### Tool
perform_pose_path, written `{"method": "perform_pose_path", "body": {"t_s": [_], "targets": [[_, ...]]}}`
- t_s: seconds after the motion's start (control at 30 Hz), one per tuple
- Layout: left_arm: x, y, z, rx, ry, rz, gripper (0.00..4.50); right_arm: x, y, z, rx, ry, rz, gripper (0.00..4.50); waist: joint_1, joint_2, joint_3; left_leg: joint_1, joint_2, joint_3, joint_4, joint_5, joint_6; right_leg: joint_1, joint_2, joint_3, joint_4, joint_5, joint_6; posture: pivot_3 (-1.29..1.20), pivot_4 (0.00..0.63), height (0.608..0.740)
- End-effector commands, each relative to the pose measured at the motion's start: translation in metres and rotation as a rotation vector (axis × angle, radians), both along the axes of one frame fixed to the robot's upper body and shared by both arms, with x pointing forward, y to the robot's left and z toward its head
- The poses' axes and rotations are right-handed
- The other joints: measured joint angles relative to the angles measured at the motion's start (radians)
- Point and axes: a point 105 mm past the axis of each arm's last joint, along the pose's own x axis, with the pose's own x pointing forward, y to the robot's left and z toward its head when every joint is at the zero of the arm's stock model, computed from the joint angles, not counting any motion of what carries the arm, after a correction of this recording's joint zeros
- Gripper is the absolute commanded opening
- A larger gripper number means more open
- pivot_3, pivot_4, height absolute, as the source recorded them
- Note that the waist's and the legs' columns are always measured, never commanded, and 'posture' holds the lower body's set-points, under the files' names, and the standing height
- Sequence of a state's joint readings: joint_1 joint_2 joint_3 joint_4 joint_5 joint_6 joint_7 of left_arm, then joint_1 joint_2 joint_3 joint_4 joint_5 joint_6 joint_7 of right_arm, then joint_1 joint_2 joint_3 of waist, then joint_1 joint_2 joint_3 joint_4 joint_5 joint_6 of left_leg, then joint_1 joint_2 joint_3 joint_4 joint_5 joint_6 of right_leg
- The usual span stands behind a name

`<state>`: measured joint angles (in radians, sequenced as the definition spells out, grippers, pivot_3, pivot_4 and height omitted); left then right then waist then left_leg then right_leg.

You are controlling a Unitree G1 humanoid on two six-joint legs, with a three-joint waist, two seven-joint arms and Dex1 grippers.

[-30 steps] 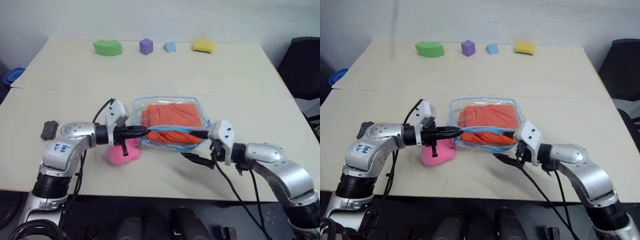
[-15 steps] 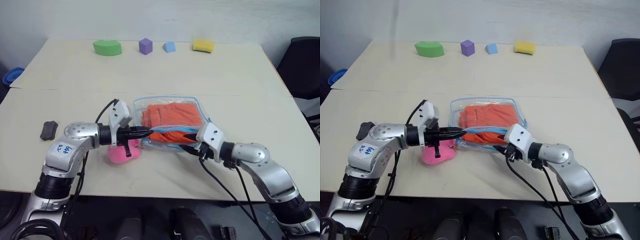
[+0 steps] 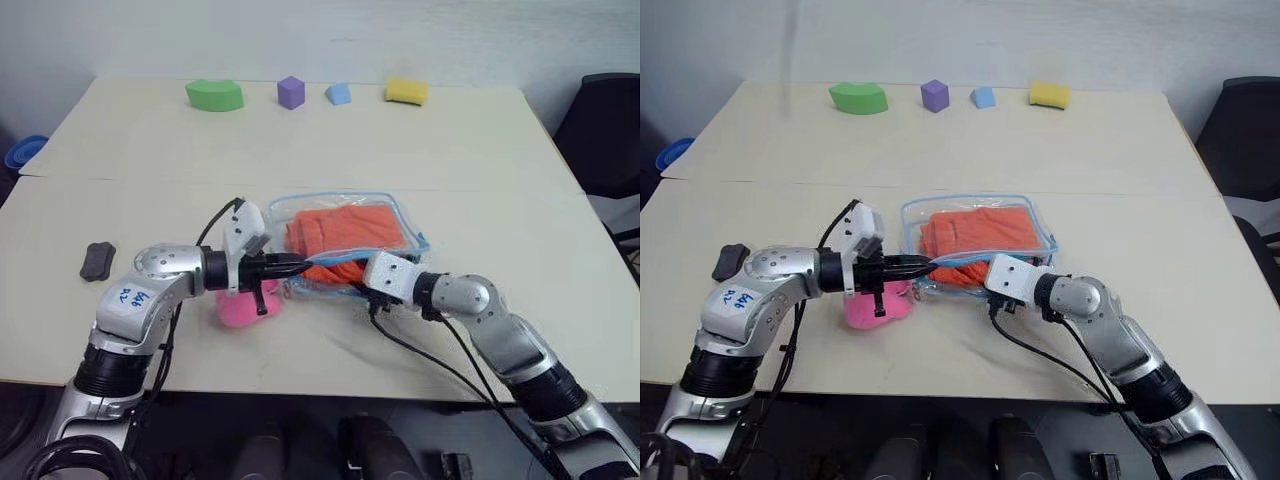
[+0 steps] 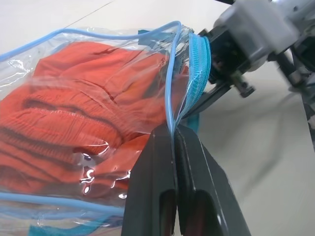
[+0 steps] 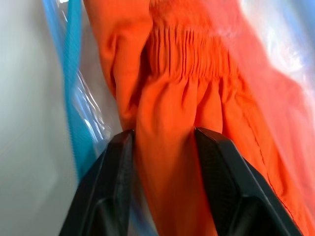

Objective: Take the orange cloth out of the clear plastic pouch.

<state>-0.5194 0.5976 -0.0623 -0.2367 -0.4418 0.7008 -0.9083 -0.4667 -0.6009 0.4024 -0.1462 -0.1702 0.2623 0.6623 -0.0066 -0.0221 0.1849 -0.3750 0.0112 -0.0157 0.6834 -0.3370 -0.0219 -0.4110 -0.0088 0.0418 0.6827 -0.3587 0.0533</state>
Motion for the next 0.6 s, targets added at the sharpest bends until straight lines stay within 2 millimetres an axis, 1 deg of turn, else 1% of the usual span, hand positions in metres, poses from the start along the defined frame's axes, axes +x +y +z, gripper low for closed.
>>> {"method": "perform_pose_path", "body": {"t_s": [0.03, 0.1, 0.17, 0.23, 0.3, 0.37, 0.43, 0.5, 0.57, 0.6], "targets": [[-0.006, -0.009, 0.02, -0.029, -0.067, -0.049, 0.0, 0.007, -0.004, -0.009, -0.109, -0.071, 0.004, 1.98, 0.0, 0.0, 0.0, 0.0, 0.0, 0.0, 0.0, 0.0, 0.0, 0.0, 0.0, 0.0, 0.0, 0.0, 0.0, 0.0, 0.15, 0.74], [-0.005, -0.008, 0.022, -0.032, -0.069, -0.044, 0.0, 0.008, -0.005, -0.013, -0.128, -0.079, 0.006, 1.98, 0.0, 0.0, 0.0, 0.0, 0.0, 0.0, 0.0, 0.0, 0.0, 0.0, 0.0, 0.0, 0.0, 0.0, 0.0, 0.0, 0.15, 0.74], [-0.003, -0.006, 0.023, -0.03, -0.073, -0.032, 0.0, 0.006, -0.002, -0.005, -0.05, -0.056, -0.002, 1.98, 0.0, 0.0, 0.0, 0.0, 0.0, 0.0, 0.0, 0.0, 0.0, 0.0, 0.0, 0.0, 0.0, 0.0, 0.0, 0.0, 0.15, 0.74], [-0.001, -0.004, 0.022, -0.028, -0.073, -0.023, 0.0, 0.004, 0.0, 0.007, 0.022, -0.044, -0.007, 1.98, 0.0, 0.0, 0.0, 0.0, 0.0, 0.0, 0.0, 0.0, 0.0, 0.0, 0.0, 0.0, 0.0, 0.0, 0.0, 0.0, 0.15, 0.74], [-0.001, -0.002, 0.019, -0.023, -0.07, -0.019, 0.0, -0.002, 0.001, 0.019, 0.096, -0.01, 0.0, 1.98, 0.001, 0.0, 0.0, 0.0, 0.0, 0.0, 0.0, 0.0, 0.0, 0.0, 0.0, 0.0, 0.001, 0.0, 0.0, 0.0, 0.15, 0.74], [-0.001, -0.002, 0.017, -0.021, -0.066, -0.016, 0.0, -0.011, 0.003, 0.024, 0.128, 0.025, 0.027, 1.98, 0.001, 0.0, 0.0, 0.0, 0.0, 0.0, 0.0, 0.0, 0.0, 0.0, 0.0, 0.0, 0.001, 0.0, 0.0, 0.0, 0.15, 0.74], [-0.001, -0.003, 0.016, -0.022, -0.064, -0.016, 0.0, -0.016, 0.004, 0.023, 0.137, 0.051, 0.04, 1.98, 0.001, 0.0, 0.0, 0.0, 0.0, 0.0, 0.0, 0.0, 0.0, 0.0, 0.0, 0.0, 0.0, 0.0, 0.0, 0.0, 0.15, 0.74], [-0.001, -0.004, 0.016, -0.025, -0.065, -0.016, 0.0, -0.019, 0.006, 0.019, 0.135, 0.075, 0.043, 1.98, 0.0, 0.0, 0.0, 0.0, 0.0, 0.0, 0.0, 0.0, 0.0, 0.0, 0.0, 0.0, 0.0, 0.0, 0.0, 0.0, 0.15, 0.74], [0.001, -0.006, 0.018, -0.03, -0.069, -0.017, 0.0, -0.016, 0.007, 0.011, 0.1, 0.068, 0.035, 1.98, 0.001, 0.0, 0.0, 0.0, 0.0, 0.0, 0.0, 0.0, 0.0, 0.0, 0.0, 0.0, 0.0, 0.0, 0.0, 0.0, 0.15, 0.74], [0.001, -0.006, 0.019, -0.032, -0.071, -0.017, 0.0, -0.014, 0.007, 0.008, 0.078, 0.054, 0.031, 2.15, 0.001, 0.0, 0.0, 0.0, 0.0, 0.0, 0.0, 0.0, 0.0, 0.0, 0.0, 0.0, 0.0, 0.0, 0.0, 0.0, 0.15, 0.74]]}}
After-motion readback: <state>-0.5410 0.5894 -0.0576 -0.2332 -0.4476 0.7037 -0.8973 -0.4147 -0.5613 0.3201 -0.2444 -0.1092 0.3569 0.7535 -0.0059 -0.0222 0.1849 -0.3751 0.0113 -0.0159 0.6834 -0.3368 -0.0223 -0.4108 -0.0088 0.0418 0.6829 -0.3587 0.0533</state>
